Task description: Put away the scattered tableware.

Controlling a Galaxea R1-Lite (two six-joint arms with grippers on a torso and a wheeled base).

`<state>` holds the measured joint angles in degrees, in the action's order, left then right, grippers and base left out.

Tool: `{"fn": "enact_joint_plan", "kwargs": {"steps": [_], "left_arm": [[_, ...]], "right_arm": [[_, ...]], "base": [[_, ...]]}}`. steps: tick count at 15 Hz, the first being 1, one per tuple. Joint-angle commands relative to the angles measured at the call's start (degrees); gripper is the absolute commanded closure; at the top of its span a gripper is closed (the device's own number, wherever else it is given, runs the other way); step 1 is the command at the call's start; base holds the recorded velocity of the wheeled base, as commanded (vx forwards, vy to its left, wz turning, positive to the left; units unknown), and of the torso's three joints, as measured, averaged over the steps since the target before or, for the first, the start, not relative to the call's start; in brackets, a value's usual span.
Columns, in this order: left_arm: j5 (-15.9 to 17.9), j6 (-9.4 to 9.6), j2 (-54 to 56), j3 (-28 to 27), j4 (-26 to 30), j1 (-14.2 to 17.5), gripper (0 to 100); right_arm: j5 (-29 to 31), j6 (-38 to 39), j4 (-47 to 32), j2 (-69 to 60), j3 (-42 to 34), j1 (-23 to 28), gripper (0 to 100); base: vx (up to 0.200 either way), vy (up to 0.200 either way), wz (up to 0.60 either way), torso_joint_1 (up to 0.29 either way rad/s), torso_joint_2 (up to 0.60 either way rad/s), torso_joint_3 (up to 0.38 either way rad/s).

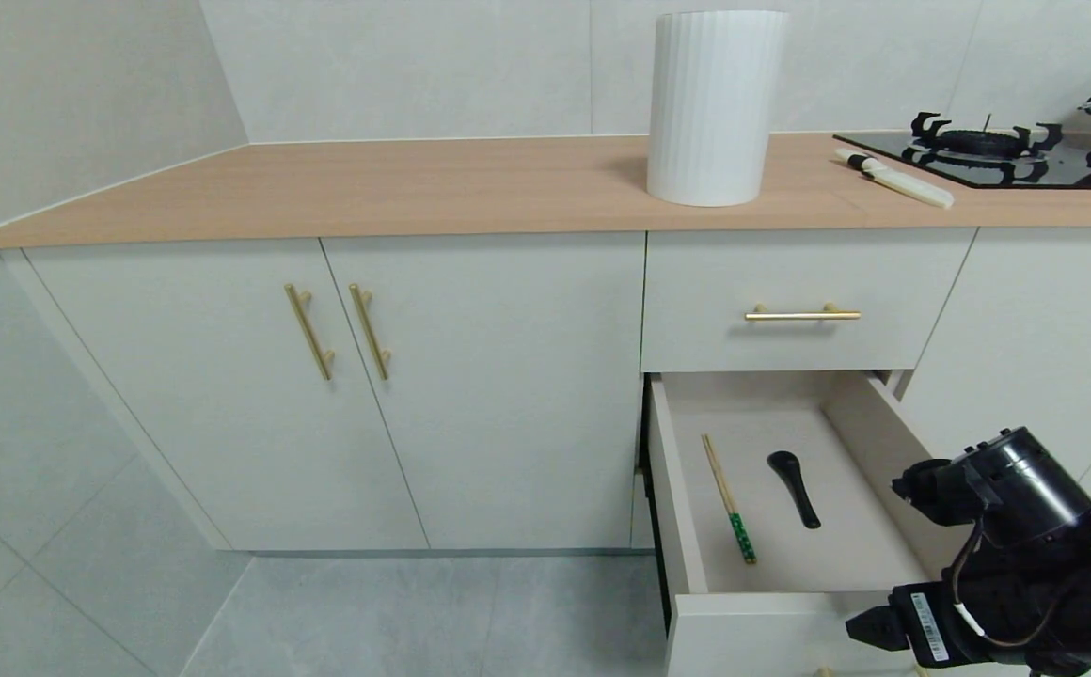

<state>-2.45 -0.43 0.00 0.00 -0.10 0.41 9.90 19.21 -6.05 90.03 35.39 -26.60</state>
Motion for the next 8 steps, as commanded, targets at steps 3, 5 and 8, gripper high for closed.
{"fn": "enact_joint_plan", "kwargs": {"steps": [3,5,8], "left_arm": [[-0.01,-0.01,0.0,0.0,-0.08,0.02,0],[-0.01,-0.01,0.0,0.0,-0.08,0.02,0],[-0.01,-0.01,0.0,0.0,0.01,0.02,0]], "right_arm": [[1.0,0.04,3.32,2.78,0.12,0.06,0],[1.79,-0.05,5.78,4.54,0.73,0.23,0],[2.23,-0.32,7.98,9.38,4.51,1.38,0]], "base": [[0.0,0.0,0.0,0.0,0.0,0.0],[0.0,0.0,0.0,0.0,0.0,0.0],[0.0,0.0,0.0,0.0,0.0,0.0]]}}
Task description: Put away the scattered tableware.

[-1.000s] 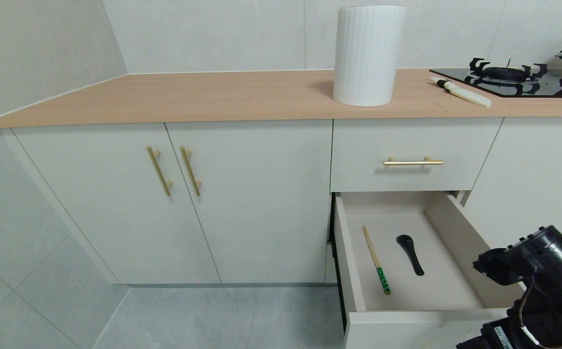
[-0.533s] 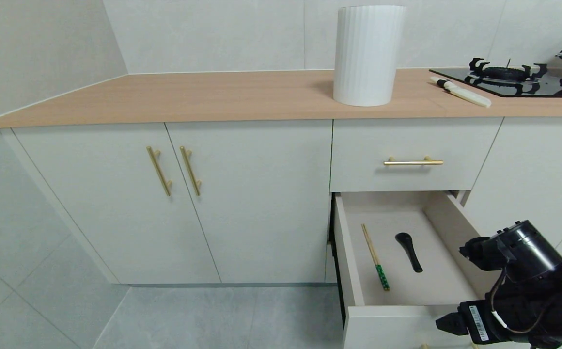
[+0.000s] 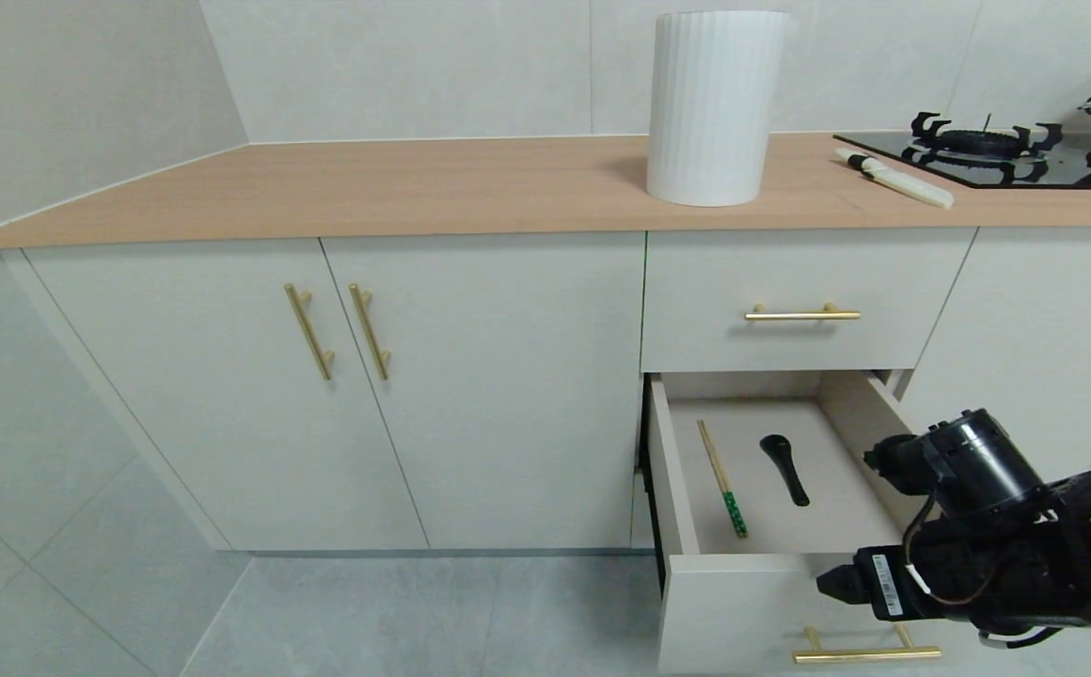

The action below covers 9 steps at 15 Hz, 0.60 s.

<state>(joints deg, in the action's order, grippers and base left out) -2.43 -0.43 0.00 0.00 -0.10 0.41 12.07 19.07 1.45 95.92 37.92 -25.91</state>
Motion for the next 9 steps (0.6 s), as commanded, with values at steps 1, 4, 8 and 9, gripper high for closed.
{"fn": "enact_joint_plan", "kwargs": {"steps": [1,4,8,9], "left_arm": [[-0.04,-0.01,0.0,0.0,0.01,0.02,0],[-0.04,-0.01,0.0,0.0,-0.08,0.02,0],[-0.04,-0.01,0.0,0.0,0.01,0.02,0],[-0.04,-0.01,0.0,0.0,0.01,0.02,0]], "right_arm": [[0.06,-0.17,0.48,5.07,4.0,1.3,0],[0.06,-0.52,0.48,10.08,11.47,3.32,0],[0.06,-2.45,0.48,18.34,21.4,6.13,0],[0.06,-3.33,0.4,21.59,25.53,7.45,0]], "base": [[0.0,0.0,0.0,0.0,0.0,0.0],[0.0,0.0,0.0,0.0,0.0,0.0],[0.0,0.0,0.0,0.0,0.0,0.0],[0.0,0.0,0.0,0.0,0.0,0.0]]}}
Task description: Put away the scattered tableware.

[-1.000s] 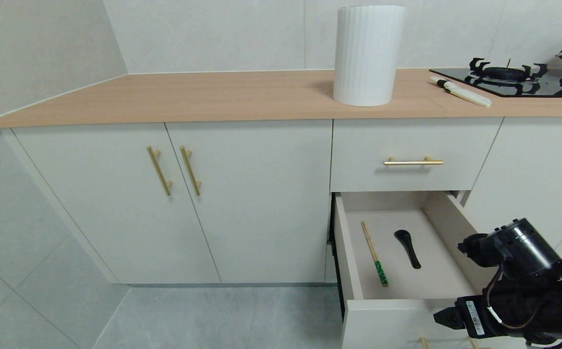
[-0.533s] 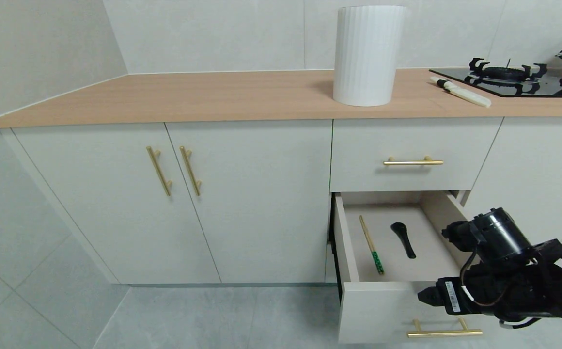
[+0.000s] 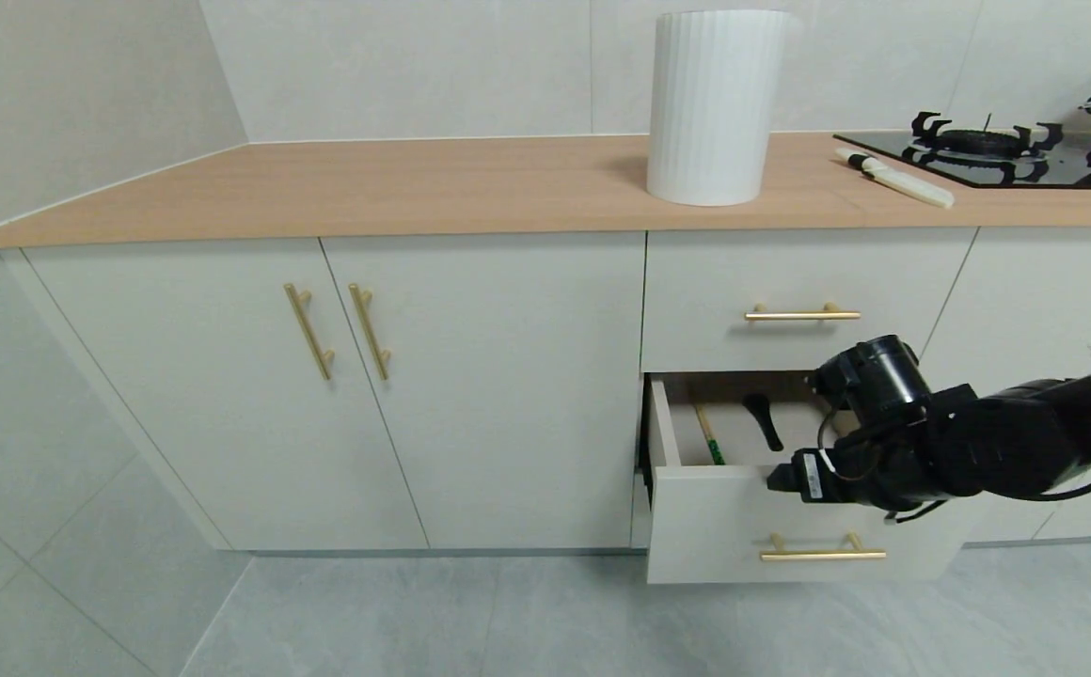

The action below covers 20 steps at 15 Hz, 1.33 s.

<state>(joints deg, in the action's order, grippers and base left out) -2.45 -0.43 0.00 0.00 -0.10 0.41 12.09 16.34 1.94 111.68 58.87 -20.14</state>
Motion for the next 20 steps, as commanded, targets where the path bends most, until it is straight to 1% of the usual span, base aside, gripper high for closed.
{"fn": "enact_joint_plan", "kwargs": {"steps": [1,2,3,8,16,17,20], "left_arm": [[-0.01,-0.01,0.0,0.0,0.01,0.02,0],[-0.01,-0.01,0.0,0.0,-0.08,0.02,0],[-0.01,-0.01,0.0,0.0,0.01,0.02,0],[-0.01,-0.01,0.0,0.0,0.01,0.02,0],[-0.01,-0.01,0.0,0.0,0.01,0.02,0],[-0.01,-0.01,0.0,0.0,-0.08,0.02,0],[-0.01,-0.01,0.0,0.0,0.01,0.02,0]], "right_arm": [[0.04,-1.13,0.0,7.59,6.79,2.3,0],[0.04,-1.22,0.0,8.38,7.84,2.65,0],[0.04,-1.39,0.0,10.4,10.83,3.44,0],[-0.05,-2.36,0.0,13.3,17.77,4.76,0],[0.04,-2.98,0.0,18.05,26.03,7.04,0],[0.04,-2.98,0.0,19.1,27.97,7.39,0],[0.04,-2.89,0.08,21.04,30.08,7.83,0]], "base": [[0.0,0.0,0.0,0.0,0.0,0.0],[0.0,0.0,0.0,0.0,0.0,0.0],[0.0,0.0,0.0,0.0,0.0,0.0],[0.0,0.0,0.0,0.0,0.0,0.0],[0.0,0.0,0.0,0.0,0.0,0.0],[0.0,0.0,0.0,0.0,0.0,0.0],[0.0,0.0,0.0,0.0,0.0,0.0]]}}
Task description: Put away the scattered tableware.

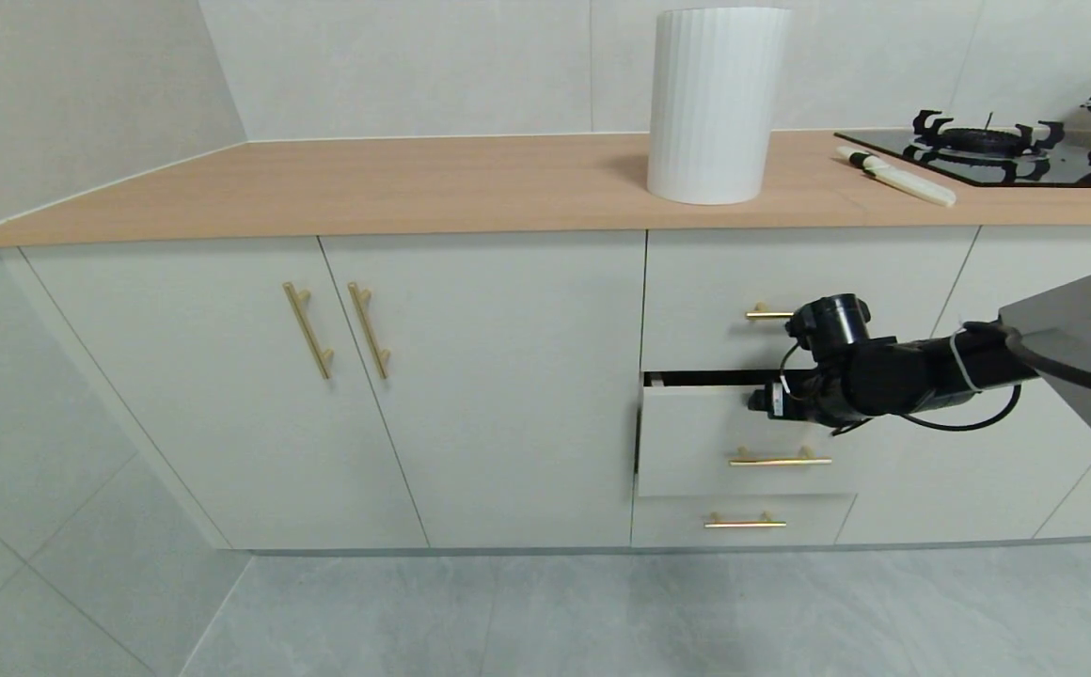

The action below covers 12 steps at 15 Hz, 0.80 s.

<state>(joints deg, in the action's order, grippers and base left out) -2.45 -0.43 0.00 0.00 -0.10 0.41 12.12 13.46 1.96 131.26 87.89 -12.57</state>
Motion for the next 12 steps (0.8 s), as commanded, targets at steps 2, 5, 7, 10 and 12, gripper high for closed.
{"fn": "enact_joint_plan", "kwargs": {"steps": [2,5,7,10,12], "left_arm": [[-0.01,-0.01,0.0,0.0,0.01,0.02,0],[-0.01,-0.01,0.0,0.0,0.01,0.02,0],[-0.01,-0.01,0.0,0.0,0.01,0.02,0],[-0.01,-0.01,0.0,0.0,0.01,0.02,0],[-0.01,-0.01,0.0,0.0,0.01,0.02,0]], "right_arm": [[0.01,-0.01,1.9,2.16,1.58,0.7,0],[0.01,-0.1,9.38,3.83,1.58,1.67,0],[0.1,-0.1,13.15,4.53,1.49,2.29,0],[1.07,-0.01,15.09,4.89,1.58,2.37,0],[1.07,-0.01,15.44,4.62,1.4,2.37,0]], "base": [[0.0,0.0,0.0,0.0,0.0,0.0],[0.0,0.0,0.0,0.0,0.0,0.0],[0.0,0.0,0.0,0.0,0.0,0.0],[0.0,0.0,0.0,0.0,0.0,0.0],[0.0,0.0,0.0,0.0,0.0,0.0]]}}
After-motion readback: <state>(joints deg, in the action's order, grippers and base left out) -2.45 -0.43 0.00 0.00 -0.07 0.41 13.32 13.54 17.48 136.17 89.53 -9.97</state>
